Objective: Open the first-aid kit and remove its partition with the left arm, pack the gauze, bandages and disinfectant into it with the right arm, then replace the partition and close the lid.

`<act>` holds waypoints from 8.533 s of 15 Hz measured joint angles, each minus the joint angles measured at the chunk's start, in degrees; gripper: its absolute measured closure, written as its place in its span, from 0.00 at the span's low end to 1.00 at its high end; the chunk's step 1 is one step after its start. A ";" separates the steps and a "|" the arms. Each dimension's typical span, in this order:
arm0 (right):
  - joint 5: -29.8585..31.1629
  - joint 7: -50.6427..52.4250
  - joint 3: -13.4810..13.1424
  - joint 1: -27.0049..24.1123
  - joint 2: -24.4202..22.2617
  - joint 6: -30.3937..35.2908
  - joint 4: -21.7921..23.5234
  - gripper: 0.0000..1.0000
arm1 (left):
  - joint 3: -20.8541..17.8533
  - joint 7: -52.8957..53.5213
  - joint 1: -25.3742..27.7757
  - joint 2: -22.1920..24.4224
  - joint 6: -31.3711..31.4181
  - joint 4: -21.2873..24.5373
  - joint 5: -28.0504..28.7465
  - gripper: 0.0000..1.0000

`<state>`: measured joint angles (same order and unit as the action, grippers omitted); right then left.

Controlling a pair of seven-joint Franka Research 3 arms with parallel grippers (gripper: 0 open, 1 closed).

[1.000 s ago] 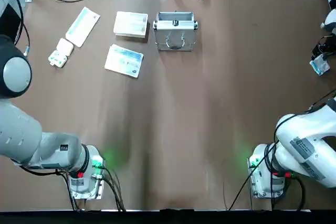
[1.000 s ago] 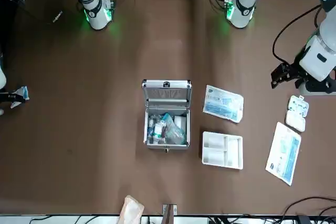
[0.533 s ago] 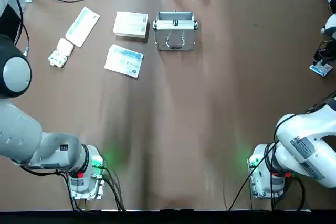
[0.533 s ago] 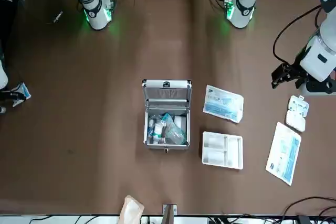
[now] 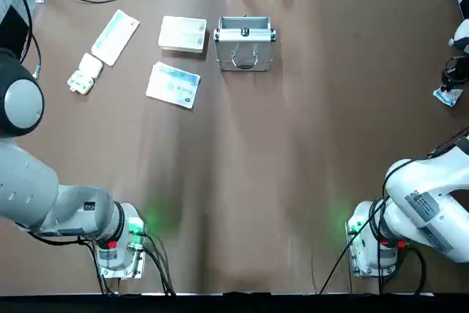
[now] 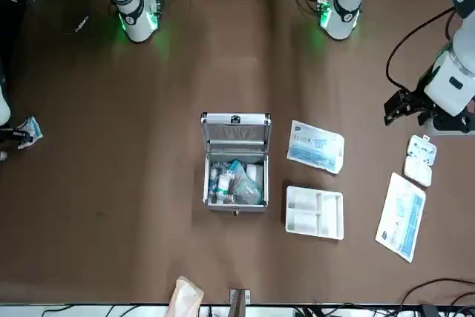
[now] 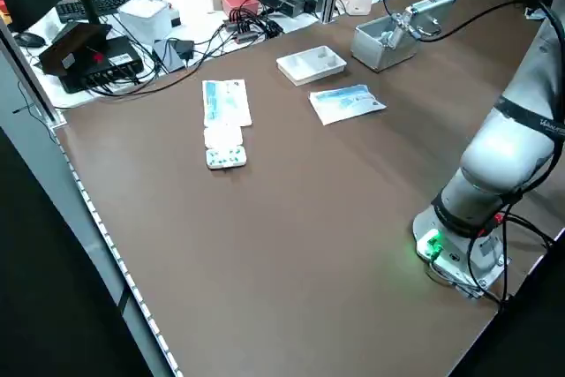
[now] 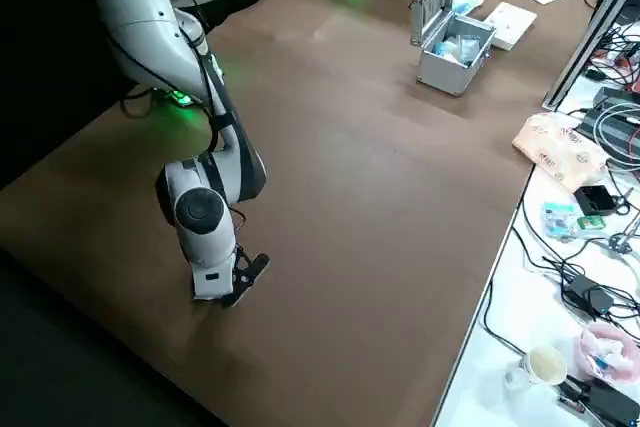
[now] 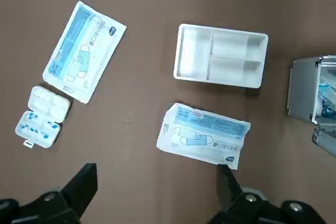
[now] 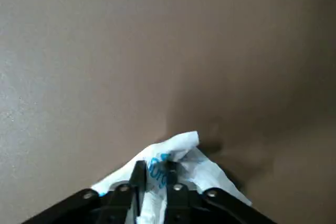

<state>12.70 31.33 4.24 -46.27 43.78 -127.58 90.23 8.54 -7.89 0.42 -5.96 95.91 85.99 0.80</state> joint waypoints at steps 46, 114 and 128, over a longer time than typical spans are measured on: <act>-1.44 -114.16 31.47 44.83 -5.02 -0.58 -12.28 0.94 | 0.13 0.00 -0.12 0.03 -0.22 0.01 0.00 0.00; -3.47 -66.01 31.16 29.38 -18.28 32.18 -15.48 0.33 | 2.06 -2.94 -7.59 -42.58 39.43 -4.28 5.00 0.11; -18.51 -32.37 -6.68 46.09 -25.87 41.96 -19.73 0.24 | 1.45 -2.89 -7.53 -43.04 39.24 -4.29 6.85 0.52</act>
<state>-5.81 -1.04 -2.44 -0.18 17.91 -85.62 70.50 9.99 -10.79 -7.12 -48.99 135.15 81.70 7.65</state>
